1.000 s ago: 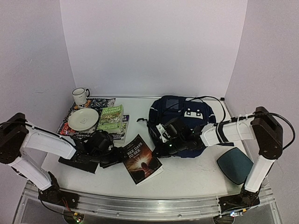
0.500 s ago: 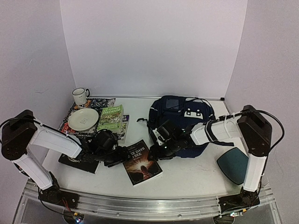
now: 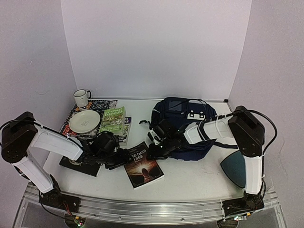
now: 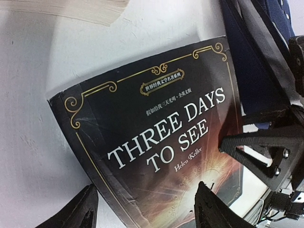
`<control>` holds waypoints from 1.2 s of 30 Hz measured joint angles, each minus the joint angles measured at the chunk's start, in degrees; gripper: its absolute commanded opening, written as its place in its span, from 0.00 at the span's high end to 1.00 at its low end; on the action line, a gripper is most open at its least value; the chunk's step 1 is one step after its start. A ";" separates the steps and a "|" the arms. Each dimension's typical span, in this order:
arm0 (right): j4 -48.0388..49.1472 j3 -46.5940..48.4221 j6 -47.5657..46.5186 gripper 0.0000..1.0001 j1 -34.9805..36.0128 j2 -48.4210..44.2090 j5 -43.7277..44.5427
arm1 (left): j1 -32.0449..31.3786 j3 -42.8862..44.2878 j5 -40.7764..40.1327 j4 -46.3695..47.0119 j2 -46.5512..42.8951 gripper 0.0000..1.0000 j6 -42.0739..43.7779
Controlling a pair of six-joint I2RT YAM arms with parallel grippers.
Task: Pack the student bag
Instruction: Move the book to the center of the board, then grab the book from the center of the board.
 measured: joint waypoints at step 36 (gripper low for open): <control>25.46 -18.12 14.39 1.00 -3.17 -20.43 -7.58 | 3.01 -12.68 -0.62 17.74 -15.90 0.09 -0.32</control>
